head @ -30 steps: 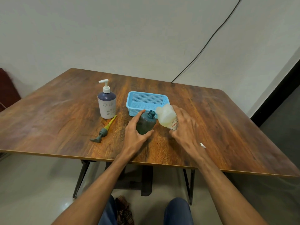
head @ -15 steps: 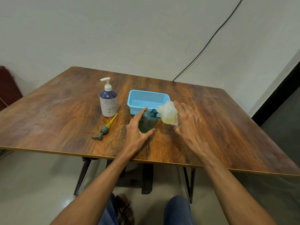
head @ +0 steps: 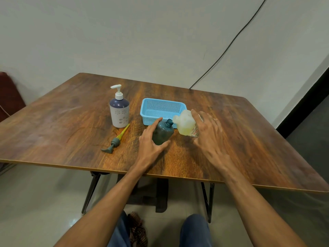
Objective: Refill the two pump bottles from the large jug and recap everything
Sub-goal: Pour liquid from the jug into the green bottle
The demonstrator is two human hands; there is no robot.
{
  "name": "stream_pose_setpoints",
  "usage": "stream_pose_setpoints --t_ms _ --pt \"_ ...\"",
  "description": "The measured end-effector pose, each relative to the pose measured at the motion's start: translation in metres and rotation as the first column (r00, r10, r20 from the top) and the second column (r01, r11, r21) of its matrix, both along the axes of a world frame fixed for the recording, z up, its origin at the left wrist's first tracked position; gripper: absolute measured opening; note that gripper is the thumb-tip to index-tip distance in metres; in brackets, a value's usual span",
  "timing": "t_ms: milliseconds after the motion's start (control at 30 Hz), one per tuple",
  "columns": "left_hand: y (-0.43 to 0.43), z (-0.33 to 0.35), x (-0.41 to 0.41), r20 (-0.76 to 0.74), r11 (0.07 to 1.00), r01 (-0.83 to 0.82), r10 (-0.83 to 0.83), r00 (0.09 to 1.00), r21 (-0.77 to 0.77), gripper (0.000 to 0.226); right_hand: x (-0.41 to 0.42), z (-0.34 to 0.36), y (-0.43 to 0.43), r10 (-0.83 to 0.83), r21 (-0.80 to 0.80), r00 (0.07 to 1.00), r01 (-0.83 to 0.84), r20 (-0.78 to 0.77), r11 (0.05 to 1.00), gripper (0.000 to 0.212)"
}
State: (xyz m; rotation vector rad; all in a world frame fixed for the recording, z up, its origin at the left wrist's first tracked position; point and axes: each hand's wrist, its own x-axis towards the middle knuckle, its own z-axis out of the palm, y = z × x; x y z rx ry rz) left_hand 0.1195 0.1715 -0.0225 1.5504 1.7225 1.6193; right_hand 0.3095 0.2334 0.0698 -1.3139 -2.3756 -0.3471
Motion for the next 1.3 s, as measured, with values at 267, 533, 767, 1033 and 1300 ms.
stream_pose_setpoints --t_ms 267,533,767,1033,1300 --pt "0.0015 -0.0014 -0.0006 -0.015 1.000 -0.005 0.005 1.000 -0.002 0.089 0.0012 0.0003 0.0035 -0.018 -0.012 0.999 0.019 0.033 1.000 0.100" --pt "0.0023 -0.0015 -0.0006 -0.016 1.000 -0.007 0.007 1.000 0.002 0.089 0.0013 0.0034 0.0046 -0.021 -0.029 0.999 0.022 0.048 0.999 0.101" --pt "0.0031 -0.0020 -0.0006 -0.016 1.000 -0.004 0.004 1.000 0.003 0.088 0.0011 0.0055 0.0039 -0.020 -0.033 0.998 0.022 0.052 0.999 0.099" --pt "0.0032 -0.0027 -0.0002 -0.013 1.000 -0.007 0.007 1.000 0.004 0.088 0.0012 0.0056 0.0047 -0.028 -0.040 0.997 0.031 0.071 0.999 0.101" --pt "0.0031 -0.0026 0.0000 -0.006 1.000 -0.001 0.001 1.000 0.001 0.088 0.0019 0.0067 0.0054 -0.028 -0.037 0.997 0.031 0.076 0.999 0.102"
